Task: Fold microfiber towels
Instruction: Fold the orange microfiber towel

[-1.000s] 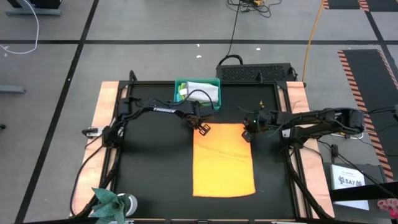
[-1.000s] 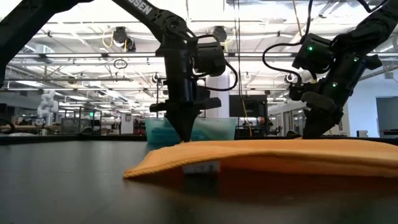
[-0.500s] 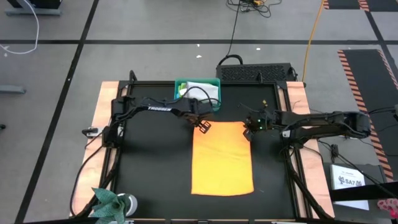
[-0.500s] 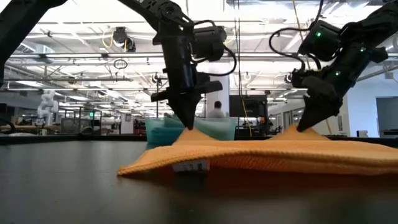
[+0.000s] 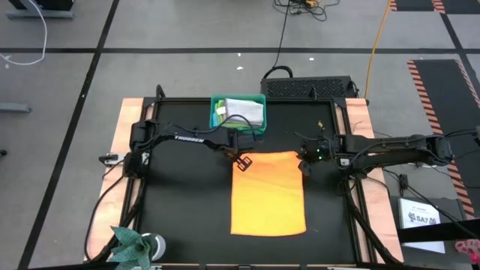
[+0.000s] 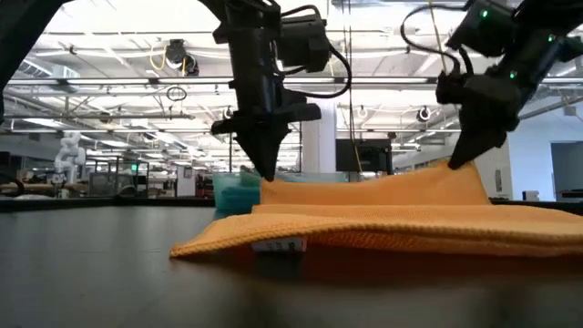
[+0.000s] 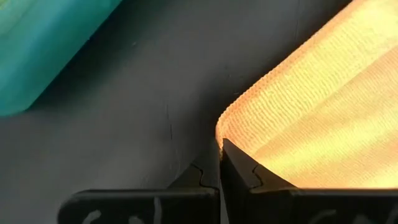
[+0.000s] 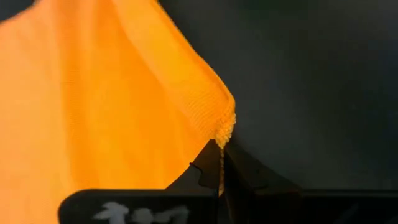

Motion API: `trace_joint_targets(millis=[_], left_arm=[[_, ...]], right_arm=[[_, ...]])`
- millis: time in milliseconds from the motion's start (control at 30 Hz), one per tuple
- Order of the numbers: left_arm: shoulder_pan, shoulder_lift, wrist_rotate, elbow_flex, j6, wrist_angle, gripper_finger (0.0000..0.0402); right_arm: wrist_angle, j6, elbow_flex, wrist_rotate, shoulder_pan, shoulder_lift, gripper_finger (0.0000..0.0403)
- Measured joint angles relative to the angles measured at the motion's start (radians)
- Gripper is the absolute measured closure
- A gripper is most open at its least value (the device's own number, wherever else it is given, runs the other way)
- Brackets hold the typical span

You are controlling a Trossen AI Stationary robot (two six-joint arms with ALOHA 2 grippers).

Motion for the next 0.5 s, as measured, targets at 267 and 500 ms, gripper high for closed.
trace_joint_targets(millis=[267, 500], left_arm=[[-0.053, -0.047, -0.018, 0.000, -0.044, -0.011, 0.0401], [-0.131, -0.067, -0.017, -0.001, -0.103, -0.016, 0.0401]], right_arm=[[-0.003, 0.115, 0.013, 0.000, 0.136, 0.000, 0.0403], [0.020, 0.265, 0.013, 0.000, 0.282, 0.000, 0.0403]])
